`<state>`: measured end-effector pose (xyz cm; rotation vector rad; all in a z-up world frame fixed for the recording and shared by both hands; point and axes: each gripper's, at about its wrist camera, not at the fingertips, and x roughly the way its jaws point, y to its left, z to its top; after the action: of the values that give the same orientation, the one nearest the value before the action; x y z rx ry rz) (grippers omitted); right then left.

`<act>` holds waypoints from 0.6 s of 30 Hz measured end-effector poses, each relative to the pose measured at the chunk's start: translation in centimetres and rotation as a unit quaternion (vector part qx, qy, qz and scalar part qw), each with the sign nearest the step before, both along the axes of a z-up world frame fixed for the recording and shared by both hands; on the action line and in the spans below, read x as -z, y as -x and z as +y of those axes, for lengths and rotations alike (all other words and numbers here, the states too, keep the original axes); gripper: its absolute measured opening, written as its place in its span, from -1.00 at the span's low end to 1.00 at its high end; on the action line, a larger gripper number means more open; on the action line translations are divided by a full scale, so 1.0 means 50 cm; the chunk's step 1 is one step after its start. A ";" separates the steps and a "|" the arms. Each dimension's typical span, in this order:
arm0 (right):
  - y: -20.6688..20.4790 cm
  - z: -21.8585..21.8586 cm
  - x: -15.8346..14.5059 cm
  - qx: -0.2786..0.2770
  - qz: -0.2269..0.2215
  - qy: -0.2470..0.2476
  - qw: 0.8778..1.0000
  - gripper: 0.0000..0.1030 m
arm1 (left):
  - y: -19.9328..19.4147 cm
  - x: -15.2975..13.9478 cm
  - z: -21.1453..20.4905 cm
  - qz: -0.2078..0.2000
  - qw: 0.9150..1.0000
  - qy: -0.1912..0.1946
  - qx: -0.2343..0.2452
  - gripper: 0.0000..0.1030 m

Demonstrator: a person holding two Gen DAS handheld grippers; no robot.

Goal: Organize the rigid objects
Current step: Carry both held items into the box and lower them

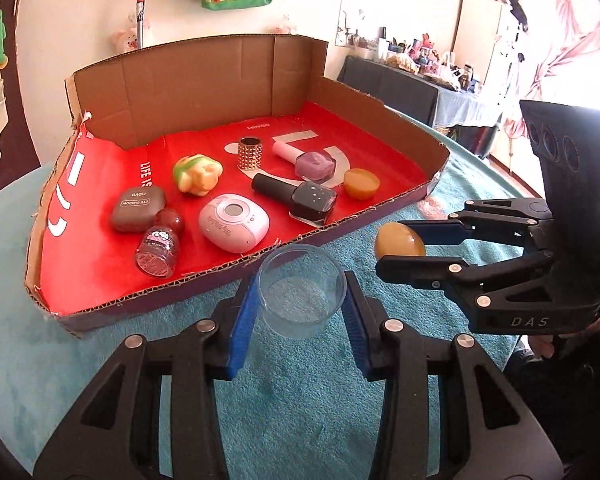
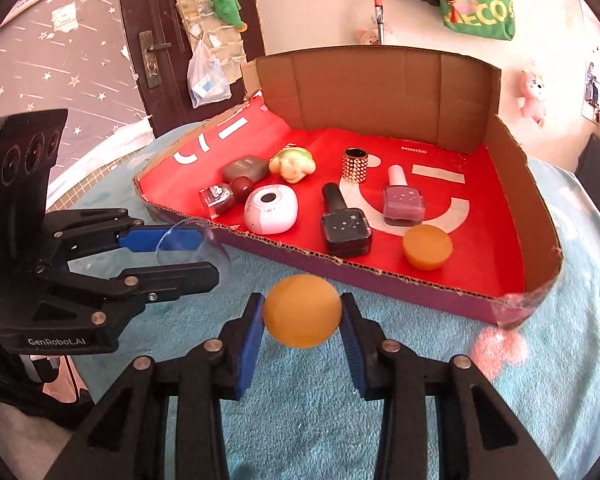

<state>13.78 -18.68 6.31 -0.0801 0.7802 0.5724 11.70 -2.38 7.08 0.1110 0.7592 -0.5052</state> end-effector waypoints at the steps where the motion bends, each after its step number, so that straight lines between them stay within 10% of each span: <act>1: 0.002 -0.001 0.000 0.001 0.000 0.001 1.000 -0.22 | 0.002 -0.001 0.001 -0.001 1.000 0.000 -0.001 -0.25; 18: -0.060 -0.015 -0.105 0.012 -0.032 -0.009 0.999 -0.22 | -0.081 -0.113 0.014 -0.024 0.999 0.020 -0.009 -0.24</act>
<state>16.77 -19.45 11.58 -0.0718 0.7118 0.5509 15.75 -1.69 12.74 0.0792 0.7022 -0.4991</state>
